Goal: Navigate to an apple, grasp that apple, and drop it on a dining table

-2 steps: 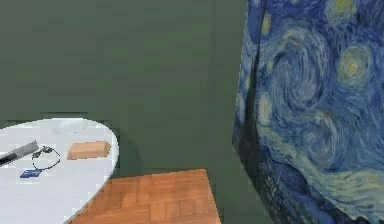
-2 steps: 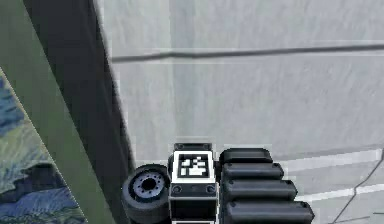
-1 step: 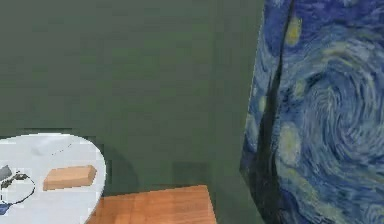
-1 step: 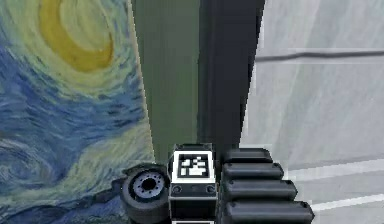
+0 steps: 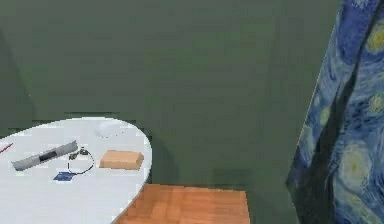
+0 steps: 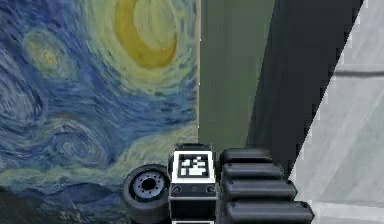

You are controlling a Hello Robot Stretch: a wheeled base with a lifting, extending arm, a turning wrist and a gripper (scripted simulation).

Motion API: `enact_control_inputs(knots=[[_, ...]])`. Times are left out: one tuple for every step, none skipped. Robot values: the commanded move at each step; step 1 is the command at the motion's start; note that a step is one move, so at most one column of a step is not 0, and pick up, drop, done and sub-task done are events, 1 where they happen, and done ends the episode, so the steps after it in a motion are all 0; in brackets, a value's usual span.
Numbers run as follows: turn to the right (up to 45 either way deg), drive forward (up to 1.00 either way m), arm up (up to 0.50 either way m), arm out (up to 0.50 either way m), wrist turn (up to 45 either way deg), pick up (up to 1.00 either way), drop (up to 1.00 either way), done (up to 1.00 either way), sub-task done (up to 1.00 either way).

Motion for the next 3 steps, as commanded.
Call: enact_control_inputs(knots=[[0.0, 0.75, 0.0, 0.0, 0.0, 0.0, 0.0, 0.0, 0.0], [-45.0, 0.0, 0.0, 0.0, 0.0, 0.0, 0.0, 0.0, 0.0], [-45.0, 0.0, 0.0, 0.0, 0.0, 0.0, 0.0, 0.0, 0.0]])
